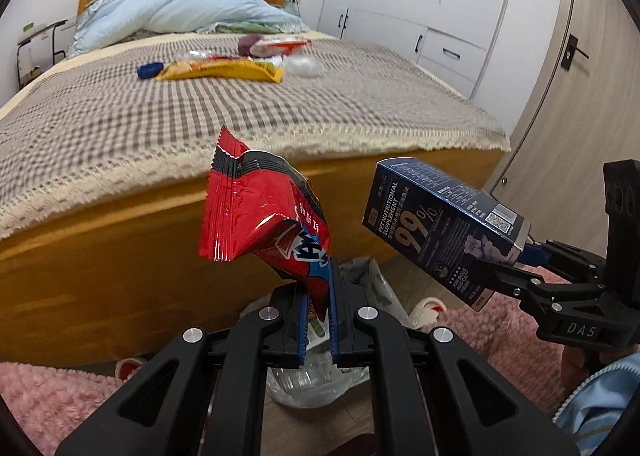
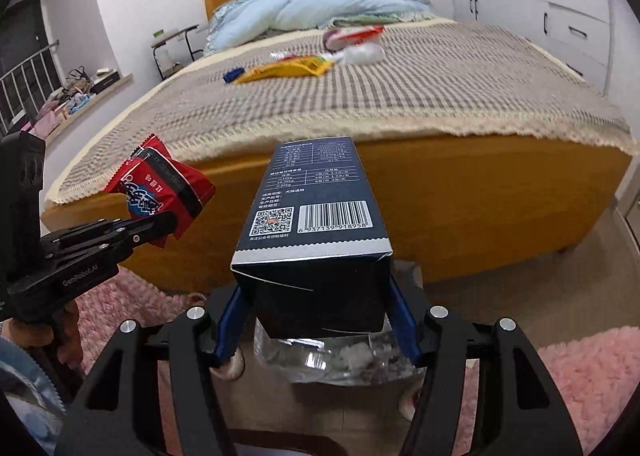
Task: Collect trash
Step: 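Carry the chip bag with the left tool while the right tool carries the carton to the wastebasket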
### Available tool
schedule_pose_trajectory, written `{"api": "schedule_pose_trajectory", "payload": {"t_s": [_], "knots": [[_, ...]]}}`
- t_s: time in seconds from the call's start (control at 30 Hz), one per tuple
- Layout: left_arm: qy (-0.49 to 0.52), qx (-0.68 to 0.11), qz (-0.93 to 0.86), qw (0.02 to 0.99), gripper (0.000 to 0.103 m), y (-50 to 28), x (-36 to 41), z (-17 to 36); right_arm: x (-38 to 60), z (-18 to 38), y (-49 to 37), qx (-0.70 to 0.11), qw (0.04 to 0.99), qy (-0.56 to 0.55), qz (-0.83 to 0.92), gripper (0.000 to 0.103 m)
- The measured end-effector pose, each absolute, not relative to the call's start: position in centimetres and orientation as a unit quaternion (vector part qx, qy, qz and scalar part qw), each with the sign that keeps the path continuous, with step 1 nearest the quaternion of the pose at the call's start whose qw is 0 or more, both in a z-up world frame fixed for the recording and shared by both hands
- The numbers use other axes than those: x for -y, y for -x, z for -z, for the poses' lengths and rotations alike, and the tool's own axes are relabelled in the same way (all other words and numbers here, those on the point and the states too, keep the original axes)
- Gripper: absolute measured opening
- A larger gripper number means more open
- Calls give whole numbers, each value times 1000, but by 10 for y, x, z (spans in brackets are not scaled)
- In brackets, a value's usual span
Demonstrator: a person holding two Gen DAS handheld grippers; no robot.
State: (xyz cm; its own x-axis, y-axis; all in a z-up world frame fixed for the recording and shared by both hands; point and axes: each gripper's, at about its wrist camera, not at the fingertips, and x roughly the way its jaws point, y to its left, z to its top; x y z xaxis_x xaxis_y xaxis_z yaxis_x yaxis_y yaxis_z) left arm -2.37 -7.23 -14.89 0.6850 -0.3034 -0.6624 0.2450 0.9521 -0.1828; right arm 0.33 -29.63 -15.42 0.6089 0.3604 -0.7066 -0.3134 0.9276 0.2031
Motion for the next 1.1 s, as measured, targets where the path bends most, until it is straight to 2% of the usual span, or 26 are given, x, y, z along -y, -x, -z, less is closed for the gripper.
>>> {"api": "schedule_pose_trajectory", "payload": {"t_s": [1.1], "knots": [[-6, -459, 151, 875, 5, -15, 98, 239, 311, 223, -28, -491, 858, -15, -148, 60]]}}
